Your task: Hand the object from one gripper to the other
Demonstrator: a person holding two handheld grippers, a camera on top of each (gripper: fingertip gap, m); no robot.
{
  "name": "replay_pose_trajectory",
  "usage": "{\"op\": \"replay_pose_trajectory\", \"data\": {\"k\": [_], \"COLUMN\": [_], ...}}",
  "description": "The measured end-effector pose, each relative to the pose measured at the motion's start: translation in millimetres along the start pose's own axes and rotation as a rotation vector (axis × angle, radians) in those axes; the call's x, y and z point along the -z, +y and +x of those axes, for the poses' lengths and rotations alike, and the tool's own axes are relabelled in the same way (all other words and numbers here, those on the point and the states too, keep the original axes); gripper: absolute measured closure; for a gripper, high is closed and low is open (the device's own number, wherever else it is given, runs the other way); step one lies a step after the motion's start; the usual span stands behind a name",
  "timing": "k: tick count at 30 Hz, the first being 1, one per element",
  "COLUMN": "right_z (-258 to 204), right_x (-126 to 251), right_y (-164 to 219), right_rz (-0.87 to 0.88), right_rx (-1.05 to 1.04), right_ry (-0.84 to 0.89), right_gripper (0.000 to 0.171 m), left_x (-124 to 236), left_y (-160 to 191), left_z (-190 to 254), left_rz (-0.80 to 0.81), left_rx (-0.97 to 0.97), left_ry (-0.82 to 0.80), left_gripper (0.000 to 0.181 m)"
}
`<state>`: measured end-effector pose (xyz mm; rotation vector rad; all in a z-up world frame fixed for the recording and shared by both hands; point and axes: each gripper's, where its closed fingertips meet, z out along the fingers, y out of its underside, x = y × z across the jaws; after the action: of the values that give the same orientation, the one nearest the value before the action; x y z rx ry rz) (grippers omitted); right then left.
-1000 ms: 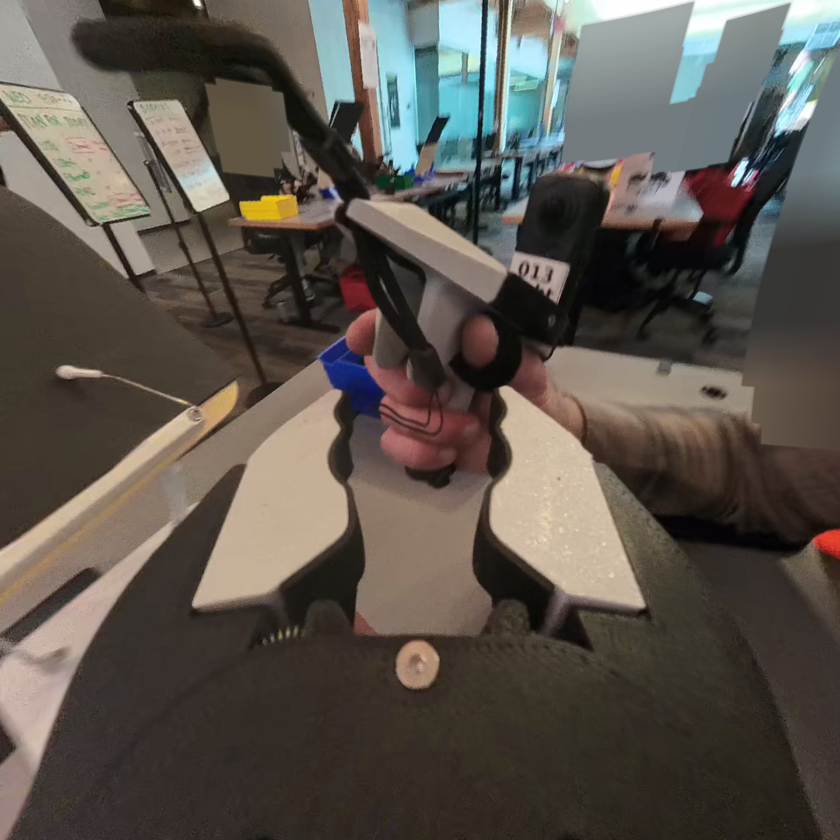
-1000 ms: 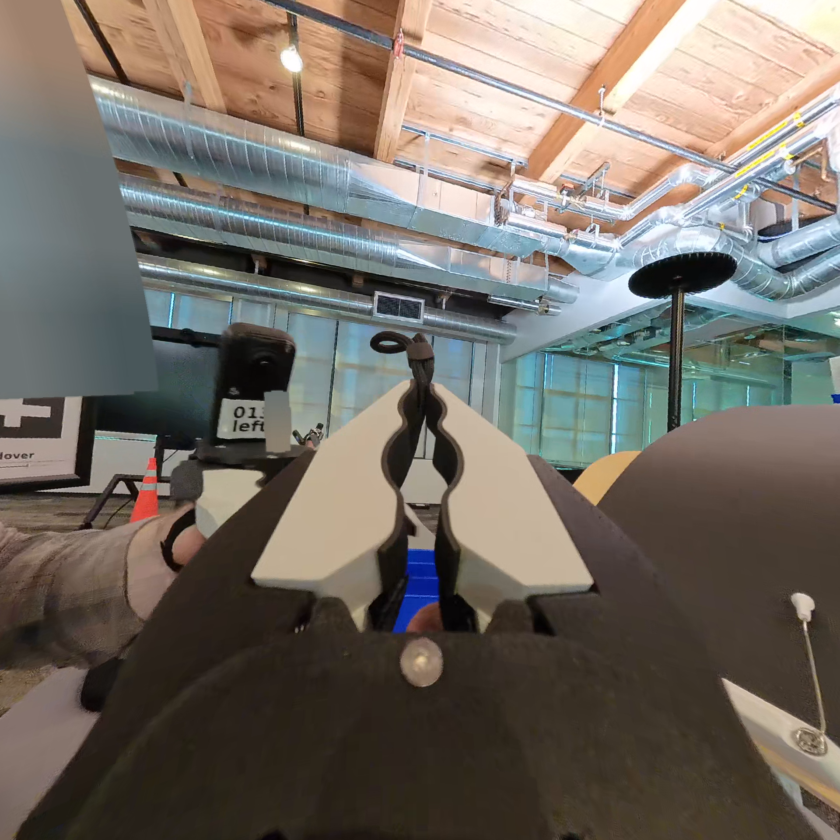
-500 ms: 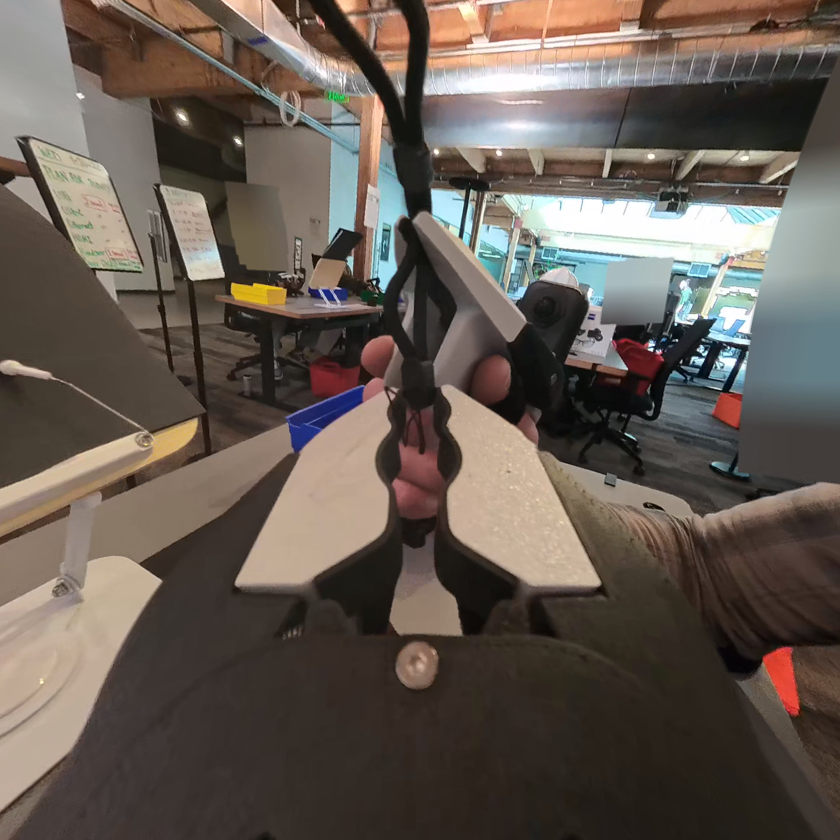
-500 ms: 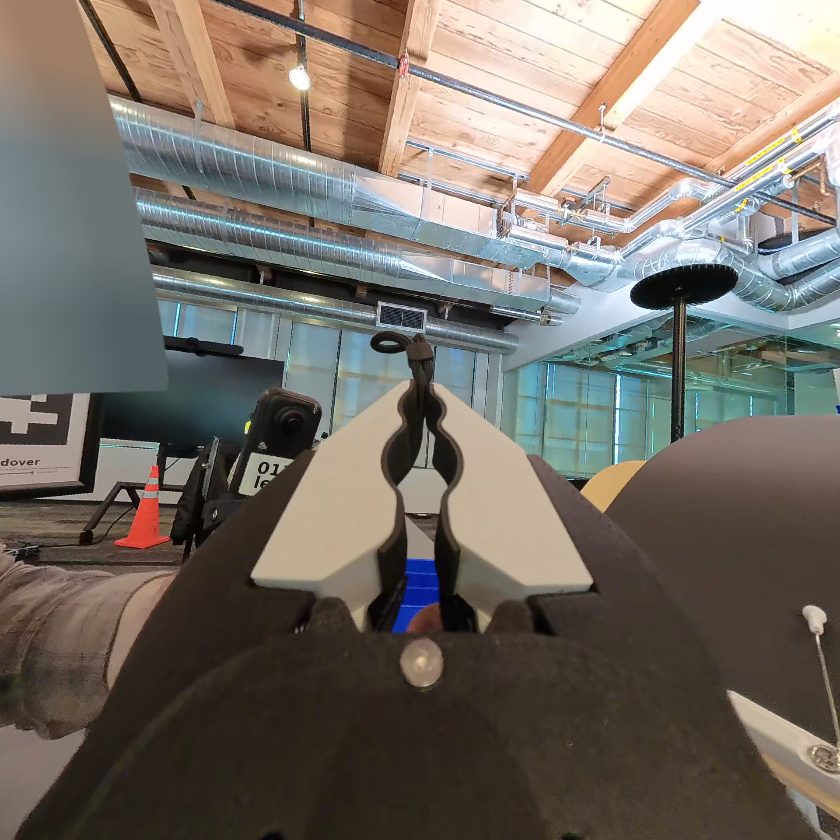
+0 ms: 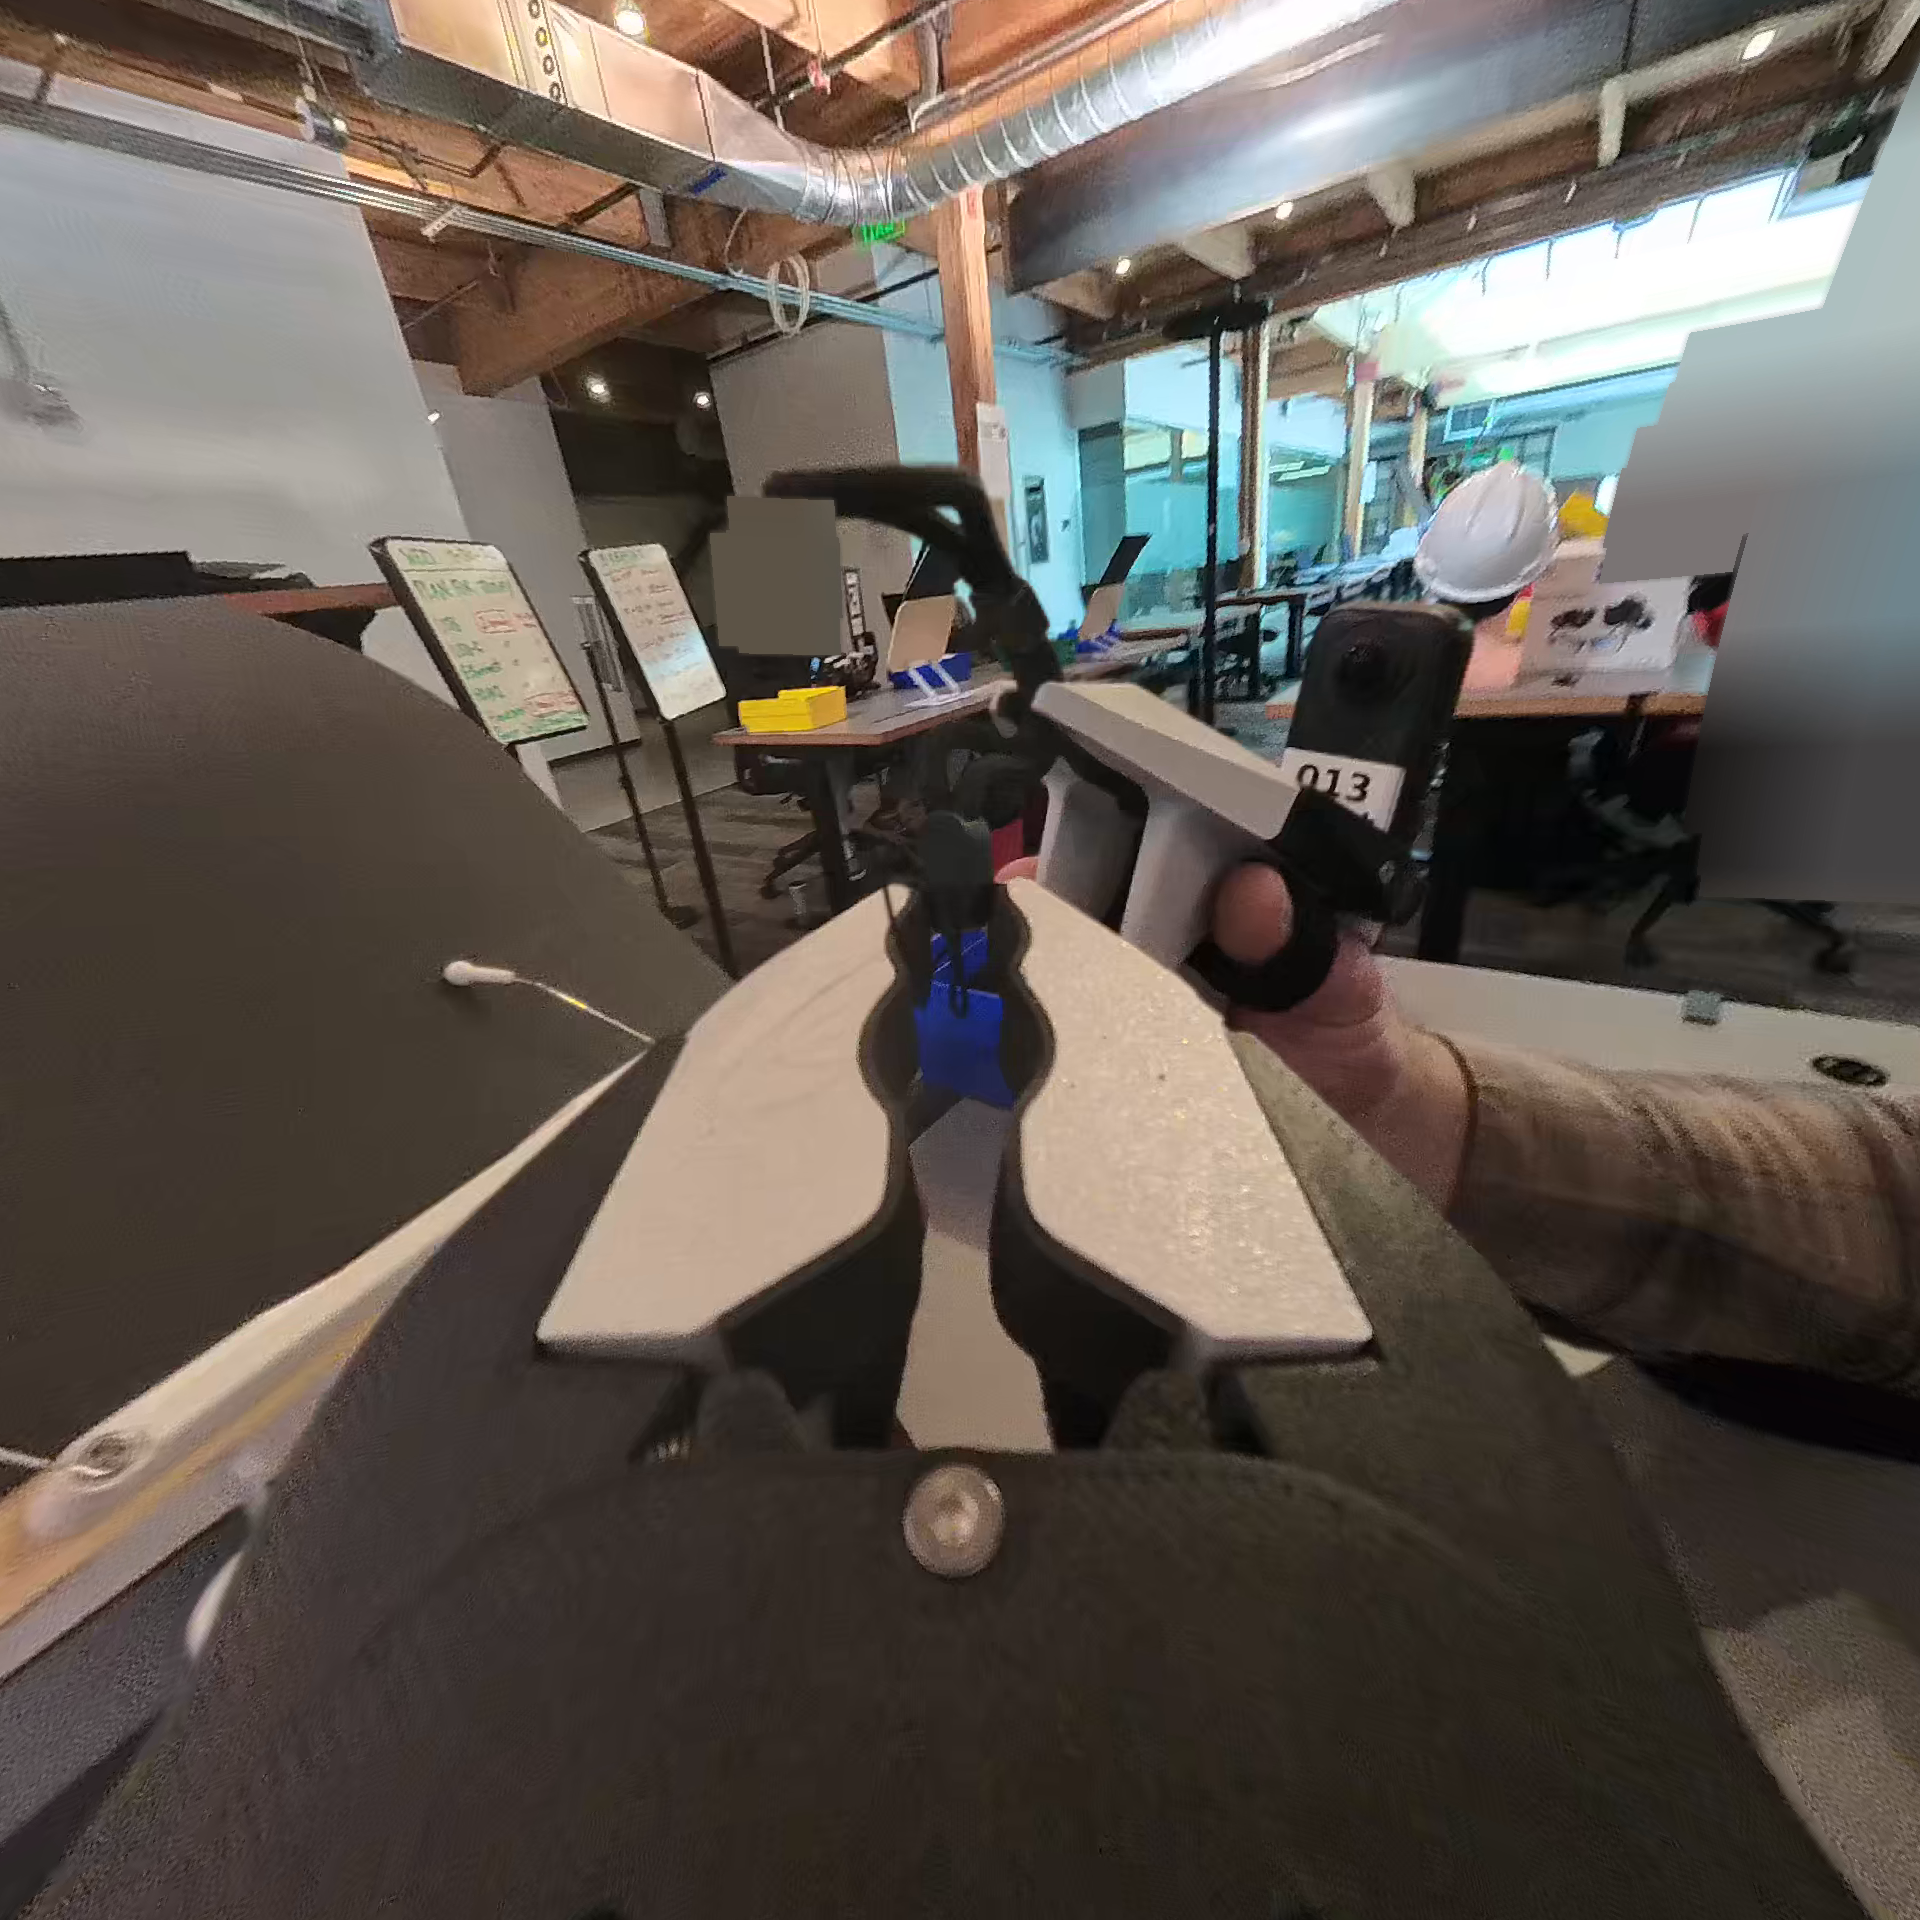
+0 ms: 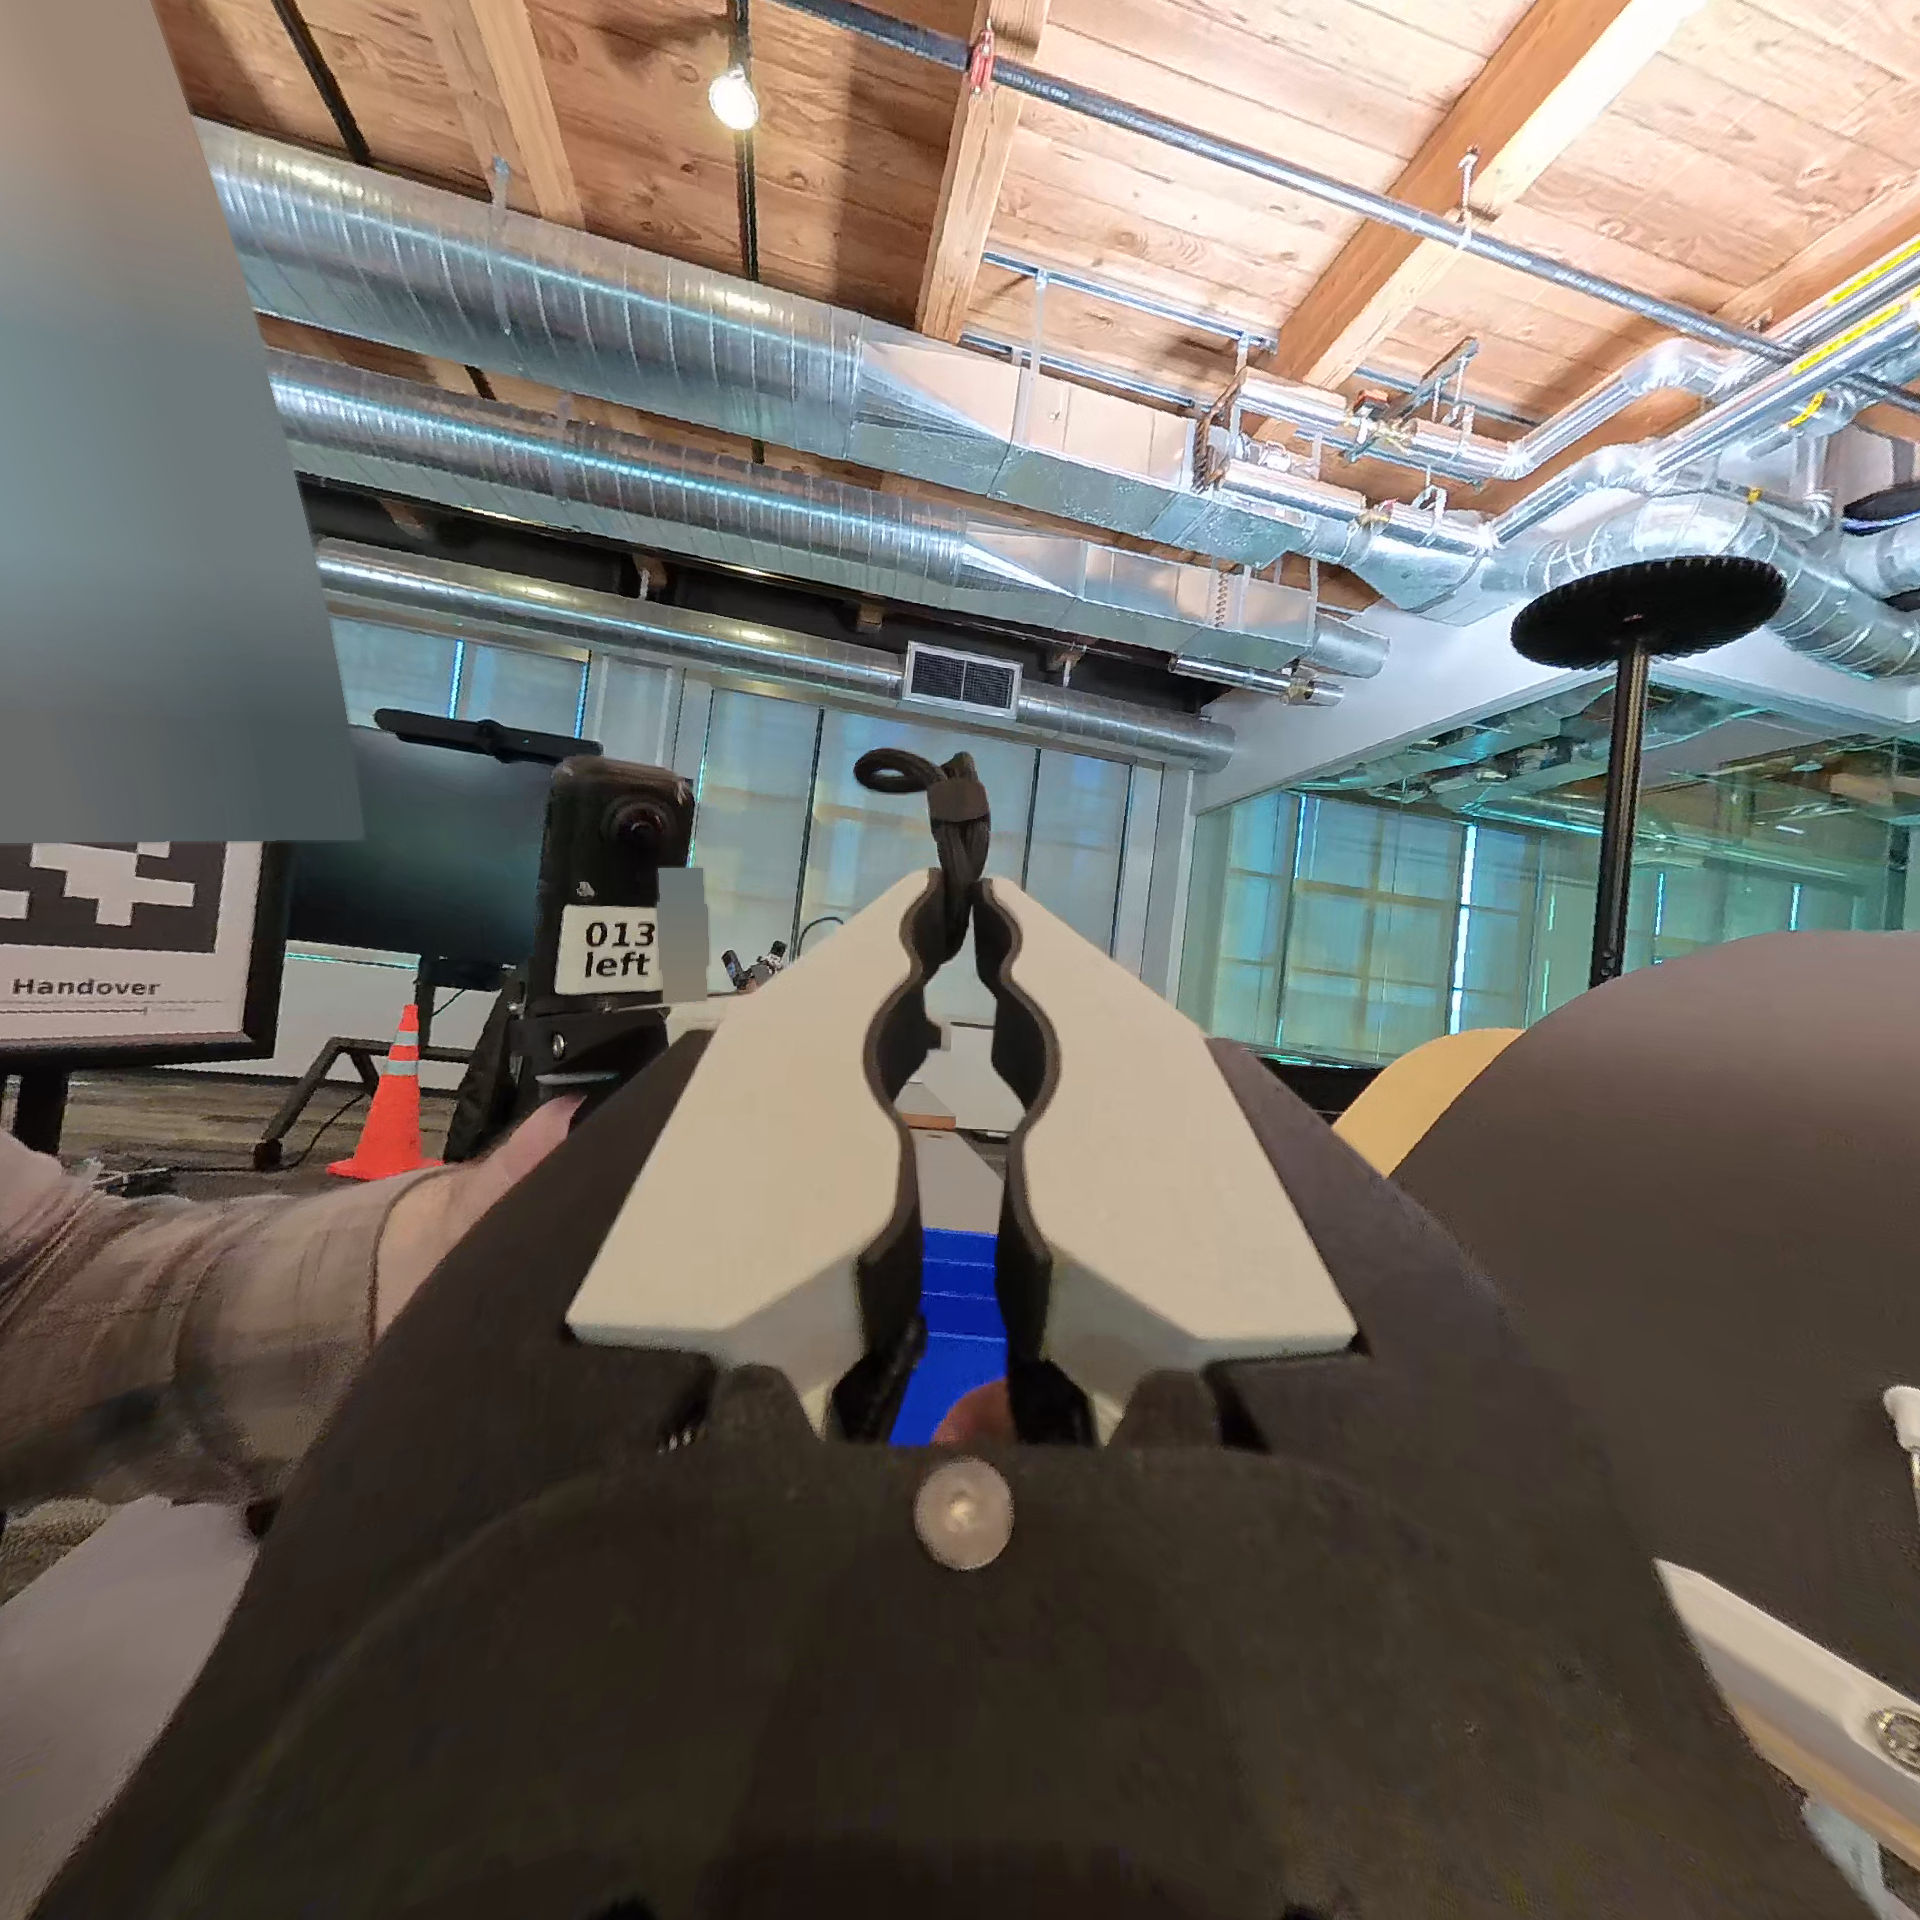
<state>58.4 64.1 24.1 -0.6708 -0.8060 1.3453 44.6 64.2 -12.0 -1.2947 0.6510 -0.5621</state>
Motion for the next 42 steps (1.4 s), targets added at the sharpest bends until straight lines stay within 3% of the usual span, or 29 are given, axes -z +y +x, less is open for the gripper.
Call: {"op": "replay_pose_trajectory", "data": {"k": [4,16,21,24,29,32,36,42], "right_z": [0,21,60,56,33,18,7,13], "right_x": [-1,13,39,48,41,31,22,13], "right_y": [8,16,47,31,1,8,12,23], "right_rz": [-0.049,-0.227,-0.536,-0.499,-0.427,-0.431,-0.361,-0.406], "right_rx": [-0.008,0.09,0.143,0.113,0.154,0.143,0.077,0.242], "right_ry": [-0.021,-0.019,0.069,-0.003,-0.071,-0.111,-0.143,-0.041], "right_gripper": [0.156,0.146,0.148,0.154,0.147,0.14,0.144,0.156], "left_x": [3,10,15,15,8,2,-4,-9], "left_y": [1,-11,-28,-30,-26,-23,-23,-22], "left_z": [-3,-20,-32,-36,-30,-22,-11,-6], "left_rz": [-0.067,-0.098,-0.123,-0.176,-0.238,-0.262,-0.271,-0.278], "left_rx": [-0.115,-0.185,-0.266,-0.325,-0.386,-0.424,-0.443,-0.45], "left_ry": [-0.019,-0.066,-0.091,-0.095,-0.051,-0.014,0.02,0.023], "left_gripper": [0.171,0.171,0.171,0.171,0.171,0.171,0.171,0.171]}}
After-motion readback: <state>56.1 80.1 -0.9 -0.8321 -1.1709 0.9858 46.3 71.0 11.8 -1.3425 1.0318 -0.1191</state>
